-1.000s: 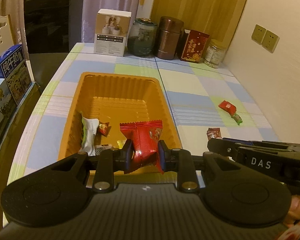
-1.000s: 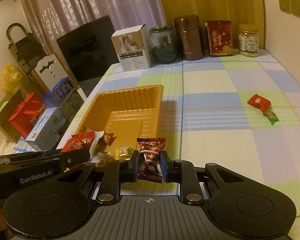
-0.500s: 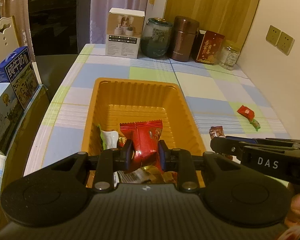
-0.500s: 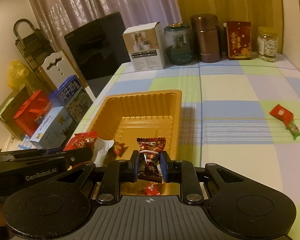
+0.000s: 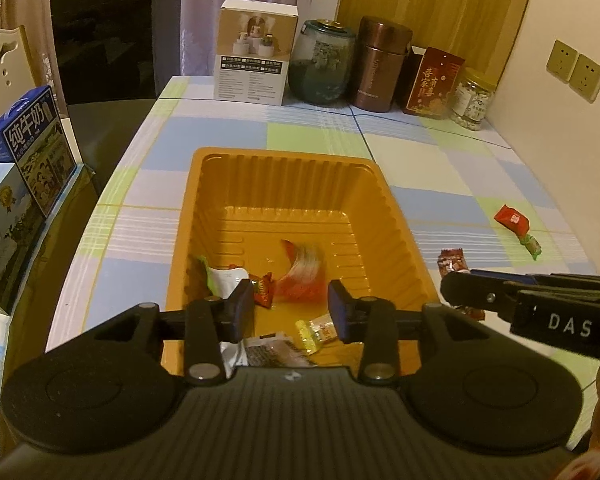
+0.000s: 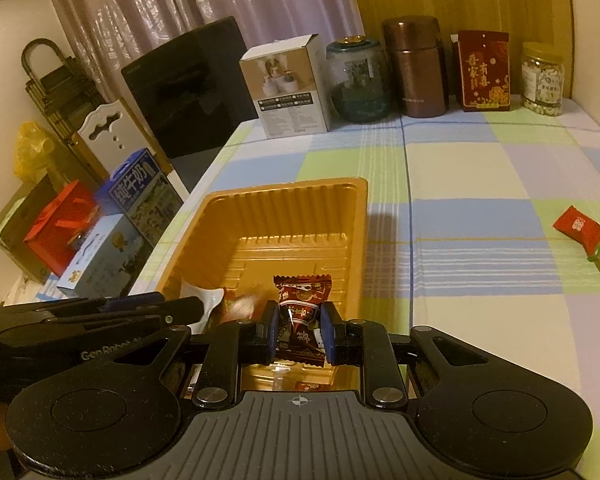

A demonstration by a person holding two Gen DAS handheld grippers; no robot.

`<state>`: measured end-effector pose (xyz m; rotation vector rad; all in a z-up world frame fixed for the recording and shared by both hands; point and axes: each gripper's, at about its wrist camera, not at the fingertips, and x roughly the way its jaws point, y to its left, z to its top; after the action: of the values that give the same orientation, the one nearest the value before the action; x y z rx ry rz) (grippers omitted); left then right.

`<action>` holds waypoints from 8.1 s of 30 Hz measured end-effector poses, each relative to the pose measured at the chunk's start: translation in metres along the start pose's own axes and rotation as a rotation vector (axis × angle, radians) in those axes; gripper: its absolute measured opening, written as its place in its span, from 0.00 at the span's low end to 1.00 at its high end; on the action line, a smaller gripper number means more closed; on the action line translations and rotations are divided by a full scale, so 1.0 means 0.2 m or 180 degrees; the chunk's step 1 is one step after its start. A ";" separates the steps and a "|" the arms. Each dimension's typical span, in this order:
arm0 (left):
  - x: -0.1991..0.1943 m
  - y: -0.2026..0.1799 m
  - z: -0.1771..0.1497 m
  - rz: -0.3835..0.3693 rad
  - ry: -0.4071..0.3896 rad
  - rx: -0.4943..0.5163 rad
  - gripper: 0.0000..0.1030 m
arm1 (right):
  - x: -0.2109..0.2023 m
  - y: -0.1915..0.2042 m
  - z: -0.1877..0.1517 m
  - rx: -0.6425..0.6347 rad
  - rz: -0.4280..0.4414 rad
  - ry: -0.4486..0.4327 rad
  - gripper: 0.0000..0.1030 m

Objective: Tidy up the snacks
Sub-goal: 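Open both tools over the orange tray to drop the candies inside, then move both open tools toward the red packet and green candy, then grasp the green-wrapped candy with the right tool, then grasp the red candy packet with the left tool while the right tool holds its candy, then carry both held candies over the orange tray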

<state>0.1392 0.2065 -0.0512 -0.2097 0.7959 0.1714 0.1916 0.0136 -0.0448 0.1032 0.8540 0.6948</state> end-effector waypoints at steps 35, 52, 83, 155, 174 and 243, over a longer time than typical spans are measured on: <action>-0.27 -0.05 -0.13 -0.0005 -0.0106 -0.0166 0.59 | -0.32 -0.16 -0.14 0.0563 -0.0113 -0.0167 0.54; -0.42 -0.39 -0.22 -0.0227 -0.0168 0.0086 0.77 | -0.73 -0.37 -0.27 0.0794 -0.0407 -0.0417 0.54; -0.32 -0.88 -0.18 -0.0699 -0.0096 0.0458 0.85 | -1.00 -0.78 -0.34 0.1139 -0.0917 -0.0617 0.54; 0.84 -1.19 0.21 -0.0762 0.0125 0.0266 0.86 | 0.09 -1.58 0.17 -0.0157 -0.1157 -0.0412 0.21; 1.10 -1.37 0.23 -0.1032 0.0072 0.0631 0.86 | -0.01 -1.60 0.04 0.0015 -0.0774 -0.0346 0.21; -0.07 -1.13 -0.14 -0.0767 -0.0044 0.0513 0.38 | -0.83 -0.94 -0.21 0.0514 -0.0917 -0.0495 0.21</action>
<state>0.1619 -0.0207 -0.0330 -0.1504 0.7600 -0.1181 0.1848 -0.2408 -0.0299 0.1729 0.7555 0.3427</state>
